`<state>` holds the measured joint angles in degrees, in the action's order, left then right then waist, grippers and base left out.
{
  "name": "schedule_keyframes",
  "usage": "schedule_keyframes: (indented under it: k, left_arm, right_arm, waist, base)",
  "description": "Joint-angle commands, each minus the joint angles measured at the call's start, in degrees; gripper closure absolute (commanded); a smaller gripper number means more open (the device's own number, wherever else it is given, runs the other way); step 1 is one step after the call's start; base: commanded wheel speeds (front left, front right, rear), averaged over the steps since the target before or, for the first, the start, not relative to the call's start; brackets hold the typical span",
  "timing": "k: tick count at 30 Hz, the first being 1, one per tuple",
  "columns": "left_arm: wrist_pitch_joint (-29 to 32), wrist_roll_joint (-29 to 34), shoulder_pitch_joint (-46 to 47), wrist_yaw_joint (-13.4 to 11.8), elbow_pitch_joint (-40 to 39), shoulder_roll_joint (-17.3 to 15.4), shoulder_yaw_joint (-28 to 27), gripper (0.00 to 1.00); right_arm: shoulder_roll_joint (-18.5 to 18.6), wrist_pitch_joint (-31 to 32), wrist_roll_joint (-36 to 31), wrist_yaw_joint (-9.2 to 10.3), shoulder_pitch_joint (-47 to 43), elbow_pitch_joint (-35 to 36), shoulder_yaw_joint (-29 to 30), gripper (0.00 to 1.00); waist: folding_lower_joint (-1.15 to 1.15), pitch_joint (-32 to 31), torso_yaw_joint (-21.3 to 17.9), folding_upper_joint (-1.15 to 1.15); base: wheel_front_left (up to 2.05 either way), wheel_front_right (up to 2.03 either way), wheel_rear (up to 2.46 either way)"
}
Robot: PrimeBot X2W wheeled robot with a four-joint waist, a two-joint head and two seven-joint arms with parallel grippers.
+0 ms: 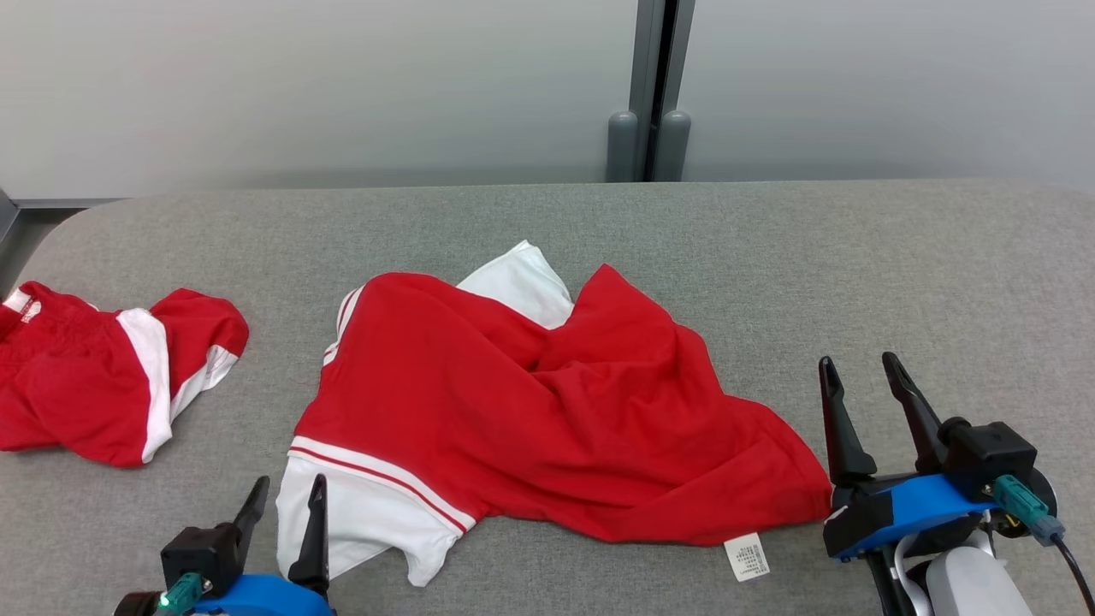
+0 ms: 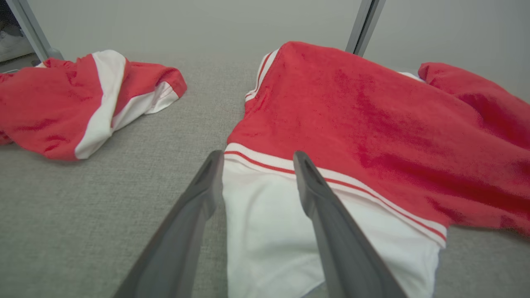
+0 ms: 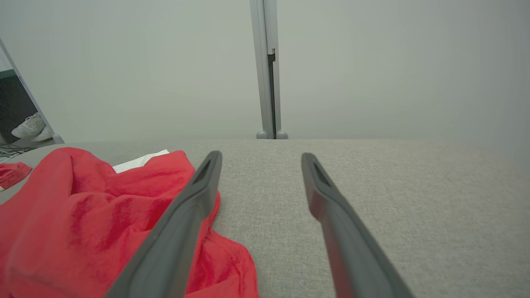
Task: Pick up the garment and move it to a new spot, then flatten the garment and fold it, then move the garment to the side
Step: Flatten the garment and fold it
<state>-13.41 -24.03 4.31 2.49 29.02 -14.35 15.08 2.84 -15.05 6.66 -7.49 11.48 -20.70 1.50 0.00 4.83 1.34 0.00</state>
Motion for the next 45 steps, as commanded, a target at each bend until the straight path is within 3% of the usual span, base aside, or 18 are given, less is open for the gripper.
schedule_keyframes:
  k: [1, 9, 17, 34, 45]
  left_arm:
    - [-0.6, 0.5, 0.0, -0.4, -1.4, -0.2, -0.5, 0.00]
    - [-1.8, 2.6, 0.7, -2.1, -11.5, 0.5, -4.3, 0.00]
    - [-1.8, 6.6, 1.4, -2.1, -18.6, 2.4, -9.3, 0.00]
    - [-1.8, 11.1, 2.0, 1.2, -16.7, 5.8, -16.7, 0.00]
    - [-1.8, 12.7, 3.1, 3.2, -15.4, 8.2, -17.6, 0.00]
  right_arm:
    - [0.1, -0.2, 0.2, -0.01, -0.3, 0.0, 0.0, 0.00]
    - [0.1, -0.2, -0.3, -0.01, 0.2, 0.0, 0.3, 0.00]
    - [0.1, -0.2, -0.3, -0.01, 0.8, 0.1, 0.5, 0.00]
    - [0.1, -0.2, -2.4, -0.01, 2.8, -1.6, 0.9, 0.00]
    - [0.4, 6.0, -3.2, -0.01, 0.8, -6.8, -2.7, 0.00]
  waist:
    - [0.00, 0.0, 0.0, 0.00]
    - [0.00, 0.0, -0.6, 0.00]
    - [0.00, 0.6, -2.1, 0.00]
    - [0.00, 2.3, -3.0, 0.00]
    - [0.00, 3.2, -1.5, 0.00]
  base:
    - [0.00, 0.00, 0.00]
    - [0.00, 0.00, 0.00]
    - [0.00, 0.00, 0.00]
    - [0.00, 0.00, 0.00]
    - [0.00, 0.00, 0.00]
